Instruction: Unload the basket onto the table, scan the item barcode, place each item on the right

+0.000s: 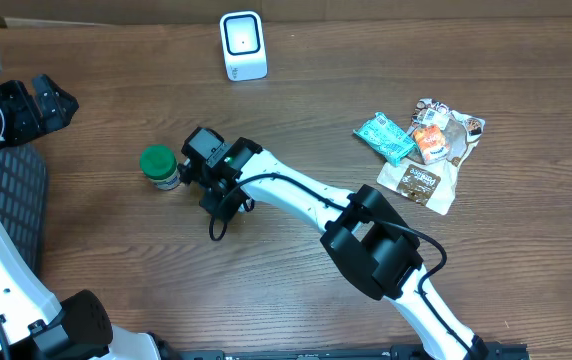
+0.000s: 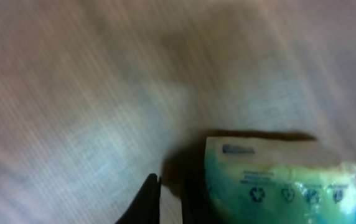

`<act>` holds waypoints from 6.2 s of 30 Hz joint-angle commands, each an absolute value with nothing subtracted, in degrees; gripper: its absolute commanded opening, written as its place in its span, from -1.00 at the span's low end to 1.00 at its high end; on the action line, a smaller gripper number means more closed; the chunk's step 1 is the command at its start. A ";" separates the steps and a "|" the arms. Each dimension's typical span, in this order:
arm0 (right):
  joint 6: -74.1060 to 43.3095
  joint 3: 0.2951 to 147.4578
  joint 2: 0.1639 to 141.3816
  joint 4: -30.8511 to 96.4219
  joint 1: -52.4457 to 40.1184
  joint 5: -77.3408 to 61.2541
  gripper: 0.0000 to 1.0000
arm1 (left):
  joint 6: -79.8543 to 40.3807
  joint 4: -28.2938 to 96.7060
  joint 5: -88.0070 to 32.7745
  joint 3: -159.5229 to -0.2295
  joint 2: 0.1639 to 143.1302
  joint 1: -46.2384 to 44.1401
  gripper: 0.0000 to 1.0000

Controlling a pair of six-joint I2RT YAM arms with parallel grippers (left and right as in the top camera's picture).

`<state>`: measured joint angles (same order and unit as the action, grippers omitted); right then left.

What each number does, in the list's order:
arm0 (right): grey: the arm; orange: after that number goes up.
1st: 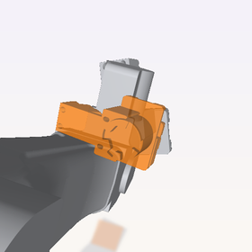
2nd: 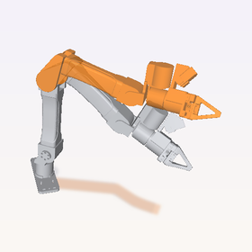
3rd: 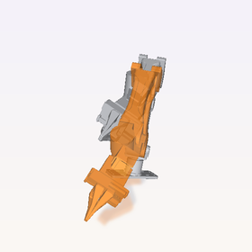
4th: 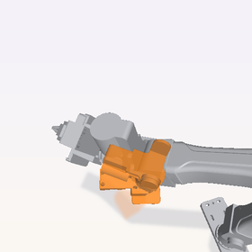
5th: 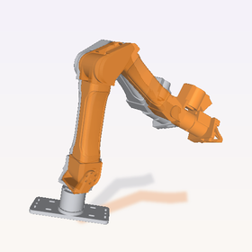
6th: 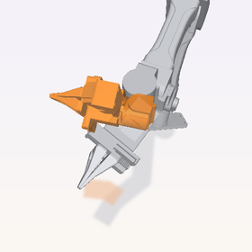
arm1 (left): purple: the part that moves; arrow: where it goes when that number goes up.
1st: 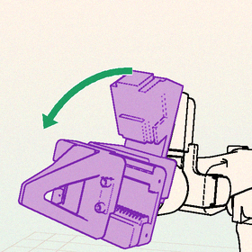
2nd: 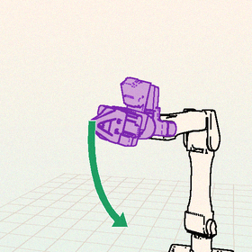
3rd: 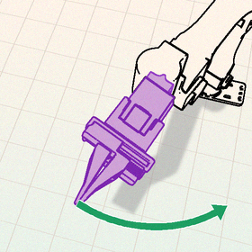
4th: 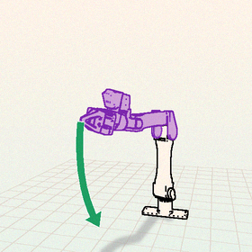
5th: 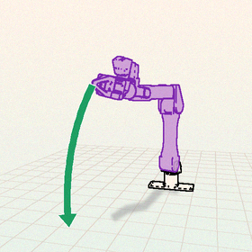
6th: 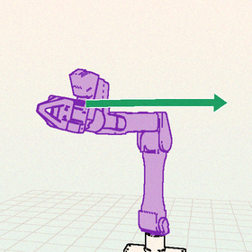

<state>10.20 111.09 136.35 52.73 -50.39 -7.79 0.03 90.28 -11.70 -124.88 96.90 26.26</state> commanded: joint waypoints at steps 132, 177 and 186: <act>-21.28 94.85 131.41 43.07 -33.56 -25.61 -0.13 | 0.89 90.15 -11.60 -124.97 97.41 26.24 0.99; -11.88 97.14 114.91 49.45 -12.99 -89.95 -0.92 | 0.89 90.15 -11.60 -124.97 97.41 26.24 0.99; -11.90 97.14 114.91 50.06 -12.99 -89.95 -0.92 | 0.89 90.15 -11.57 -124.97 97.41 26.24 0.99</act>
